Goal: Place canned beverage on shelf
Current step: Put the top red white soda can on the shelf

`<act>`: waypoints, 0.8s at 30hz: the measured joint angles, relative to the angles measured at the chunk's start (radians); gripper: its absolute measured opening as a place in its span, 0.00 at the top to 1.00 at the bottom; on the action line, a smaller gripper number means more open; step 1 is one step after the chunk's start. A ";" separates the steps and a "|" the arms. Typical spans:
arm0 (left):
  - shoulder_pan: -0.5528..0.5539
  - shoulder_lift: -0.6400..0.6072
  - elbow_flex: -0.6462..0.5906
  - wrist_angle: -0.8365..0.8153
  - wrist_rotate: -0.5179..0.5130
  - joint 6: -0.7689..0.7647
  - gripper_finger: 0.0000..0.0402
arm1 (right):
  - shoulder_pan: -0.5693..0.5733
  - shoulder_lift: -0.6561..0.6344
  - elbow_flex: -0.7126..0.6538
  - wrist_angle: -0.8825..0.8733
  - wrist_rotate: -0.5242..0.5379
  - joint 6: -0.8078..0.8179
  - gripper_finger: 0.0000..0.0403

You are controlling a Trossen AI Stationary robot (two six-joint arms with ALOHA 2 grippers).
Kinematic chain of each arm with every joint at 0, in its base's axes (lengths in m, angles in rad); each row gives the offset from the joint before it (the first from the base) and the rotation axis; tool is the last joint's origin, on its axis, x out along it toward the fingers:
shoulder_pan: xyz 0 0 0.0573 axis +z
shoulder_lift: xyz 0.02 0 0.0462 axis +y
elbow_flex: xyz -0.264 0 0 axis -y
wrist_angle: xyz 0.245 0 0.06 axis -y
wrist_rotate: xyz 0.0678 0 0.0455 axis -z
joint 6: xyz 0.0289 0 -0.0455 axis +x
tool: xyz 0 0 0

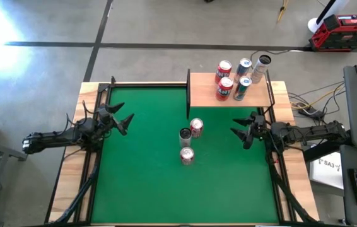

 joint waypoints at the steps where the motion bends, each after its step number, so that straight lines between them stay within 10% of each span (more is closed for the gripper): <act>1: 0.000 0.001 0.000 0.000 0.000 0.000 0.04 | 0.000 0.000 0.000 0.008 0.017 0.001 0.35; 9: 0.000 0.001 0.000 0.000 0.000 0.000 0.04 | 0.000 0.052 0.044 -0.023 0.083 0.063 0.35; 24: 0.000 0.001 0.000 0.000 0.000 0.000 0.04 | 0.000 0.545 0.590 -0.779 0.088 0.803 0.35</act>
